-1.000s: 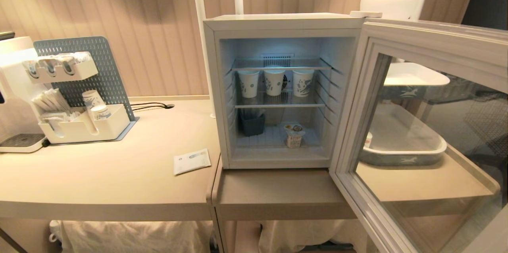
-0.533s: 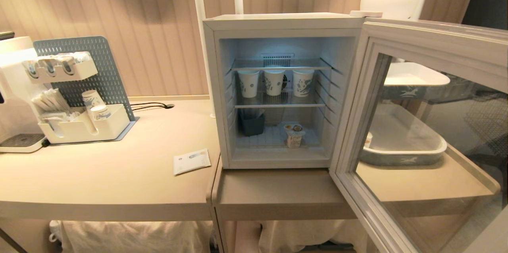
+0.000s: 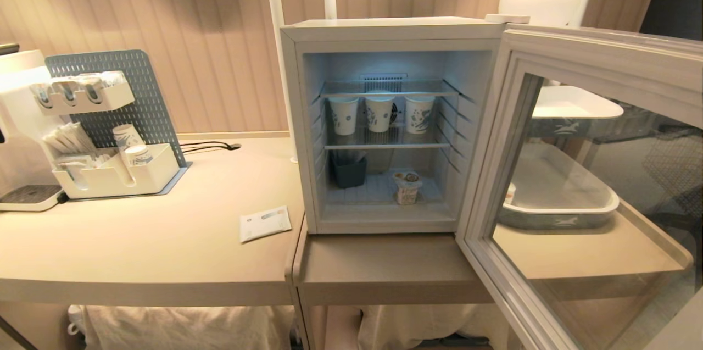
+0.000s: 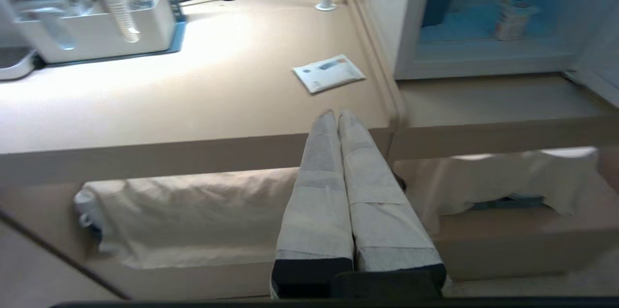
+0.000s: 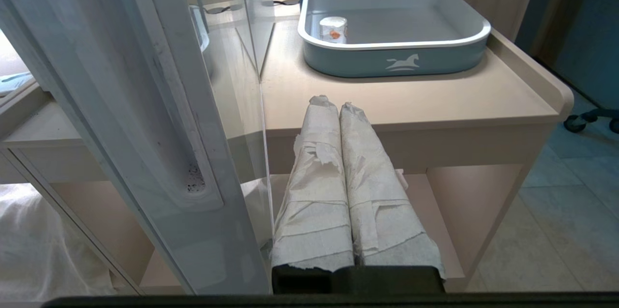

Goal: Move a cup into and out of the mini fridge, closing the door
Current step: Take the yoghurt out of the freezer

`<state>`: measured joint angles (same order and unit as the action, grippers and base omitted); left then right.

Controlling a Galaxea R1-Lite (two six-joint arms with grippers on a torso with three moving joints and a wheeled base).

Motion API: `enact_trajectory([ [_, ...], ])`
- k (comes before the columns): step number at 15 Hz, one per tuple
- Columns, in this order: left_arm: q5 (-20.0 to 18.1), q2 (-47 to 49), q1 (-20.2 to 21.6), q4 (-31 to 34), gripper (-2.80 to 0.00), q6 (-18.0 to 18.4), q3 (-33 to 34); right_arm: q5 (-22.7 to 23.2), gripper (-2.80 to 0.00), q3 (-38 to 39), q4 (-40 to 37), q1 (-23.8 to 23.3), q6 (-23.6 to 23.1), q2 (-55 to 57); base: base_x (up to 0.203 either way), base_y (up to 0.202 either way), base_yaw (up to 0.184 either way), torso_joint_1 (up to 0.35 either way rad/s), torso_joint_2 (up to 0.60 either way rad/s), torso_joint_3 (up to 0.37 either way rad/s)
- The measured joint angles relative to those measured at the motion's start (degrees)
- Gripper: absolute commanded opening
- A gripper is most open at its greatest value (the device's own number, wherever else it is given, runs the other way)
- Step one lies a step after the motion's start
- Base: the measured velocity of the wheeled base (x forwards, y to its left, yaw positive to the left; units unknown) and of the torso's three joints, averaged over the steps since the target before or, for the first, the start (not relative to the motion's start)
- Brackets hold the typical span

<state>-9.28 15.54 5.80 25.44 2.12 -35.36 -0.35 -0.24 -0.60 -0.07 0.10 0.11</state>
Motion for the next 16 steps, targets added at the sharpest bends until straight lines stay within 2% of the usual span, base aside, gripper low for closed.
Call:
enact_trajectory([
  [3,0.1,-4.1,-4.3,-0.2,-2.80,0.5,3.3,0.0,-2.80,0.0,0.0,0.0,0.0,0.0,0.000,0.000,0.000,0.000,0.00,0.000],
  [5,3.1,-9.6,-5.1,-3.1,-2.80,1.1,9.2,0.0,-2.80,0.0,0.0,0.0,0.1,0.0,0.000,0.000,0.000,0.000,0.00,0.000],
  [8,9.3,-13.8,-5.5,-17.4,-2.80,1.3,25.8,0.0,-2.80,-0.1,-0.1,0.0,0.1,0.0,0.000,0.000,0.000,0.000,0.00,0.000],
  [10,10.6,-14.8,-5.6,-26.6,-2.80,2.2,32.8,0.0,-2.80,-0.1,-0.1,0.0,0.1,0.0,0.000,0.000,0.000,0.000,0.00,0.000],
  [11,9.7,-15.1,-5.7,-28.1,-2.80,3.5,34.1,0.0,-2.80,-0.1,-0.1,0.0,0.1,0.0,0.000,0.000,0.000,0.000,0.00,0.000],
  [12,8.5,-15.3,-5.7,-26.7,-2.80,4.1,34.7,0.0,-2.80,-0.1,-0.1,0.0,0.1,0.0,0.000,0.000,0.000,0.000,0.00,0.000],
  [14,8.8,-15.4,-5.7,-24.8,-2.80,1.0,35.1,0.0,-2.80,-0.1,-0.1,0.0,0.0,0.0,0.000,0.000,0.000,0.000,0.00,0.000],
  [16,9.1,-15.5,-5.7,-24.9,-2.80,0.2,35.3,0.0,-2.80,-0.1,-0.3,0.0,0.0,0.0,0.000,0.000,0.000,0.000,0.00,0.000],
])
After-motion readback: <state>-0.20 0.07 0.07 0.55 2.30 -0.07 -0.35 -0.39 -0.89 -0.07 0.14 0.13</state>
